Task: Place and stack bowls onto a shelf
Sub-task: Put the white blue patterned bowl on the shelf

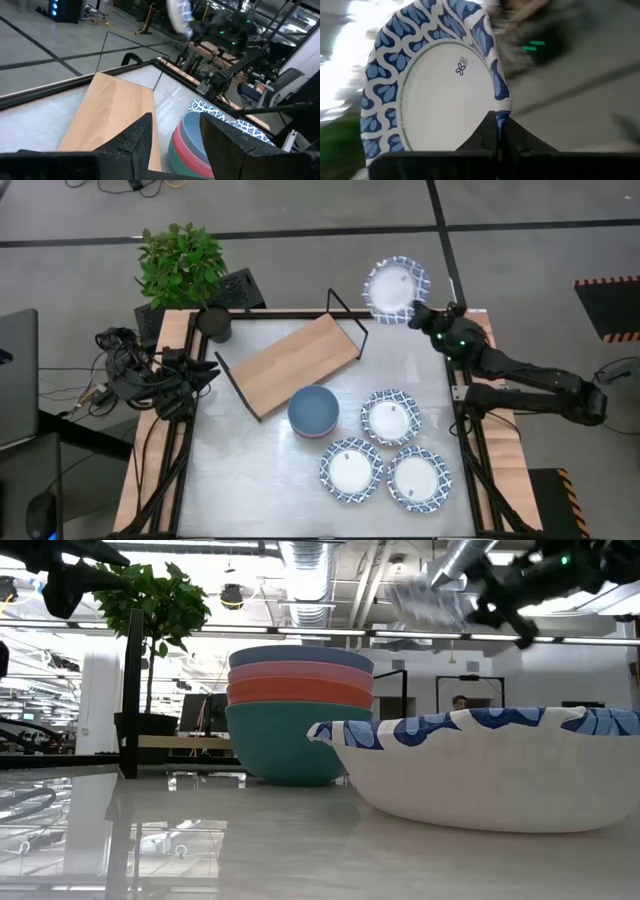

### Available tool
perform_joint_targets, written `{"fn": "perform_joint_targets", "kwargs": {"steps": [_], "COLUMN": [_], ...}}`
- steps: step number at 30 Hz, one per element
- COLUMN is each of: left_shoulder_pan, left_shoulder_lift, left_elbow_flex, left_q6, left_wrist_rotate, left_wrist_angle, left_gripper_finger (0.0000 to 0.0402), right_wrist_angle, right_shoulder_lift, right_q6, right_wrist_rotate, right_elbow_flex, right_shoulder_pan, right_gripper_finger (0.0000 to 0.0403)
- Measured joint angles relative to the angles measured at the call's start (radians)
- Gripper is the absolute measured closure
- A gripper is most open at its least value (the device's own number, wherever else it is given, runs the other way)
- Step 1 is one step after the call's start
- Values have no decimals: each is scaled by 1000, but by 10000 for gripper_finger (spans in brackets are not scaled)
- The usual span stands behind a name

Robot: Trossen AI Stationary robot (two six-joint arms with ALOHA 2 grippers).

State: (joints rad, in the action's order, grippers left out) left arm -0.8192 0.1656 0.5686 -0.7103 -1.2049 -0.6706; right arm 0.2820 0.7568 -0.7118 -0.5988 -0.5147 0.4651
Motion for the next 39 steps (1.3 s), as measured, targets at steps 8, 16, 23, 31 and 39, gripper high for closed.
{"fn": "perform_joint_targets", "kwargs": {"steps": [8,16,23,31,39], "left_shoulder_pan": [0,0,0,0,0], "left_shoulder_lift": [0,0,0,0,0], "left_elbow_flex": [0,0,0,0,0], "left_q6": [-7,-11,-20,-20,-20], "left_wrist_rotate": [-49,-66,-66,-64,-59], "left_wrist_angle": [-6,-6,-6,-6,-19], "left_gripper_finger": [251,251,251,251,251], "right_wrist_angle": [146,98,-76,-110,-151], "right_shoulder_lift": [227,592,839,1062,1221], "right_q6": [-18,14,41,39,11], "right_wrist_rotate": [102,257,393,477,504], "right_elbow_flex": [-52,-333,-625,-808,-889], "right_shoulder_pan": [-115,-172,-174,-196,-225], "right_gripper_finger": [382,381,381,380,380]}}
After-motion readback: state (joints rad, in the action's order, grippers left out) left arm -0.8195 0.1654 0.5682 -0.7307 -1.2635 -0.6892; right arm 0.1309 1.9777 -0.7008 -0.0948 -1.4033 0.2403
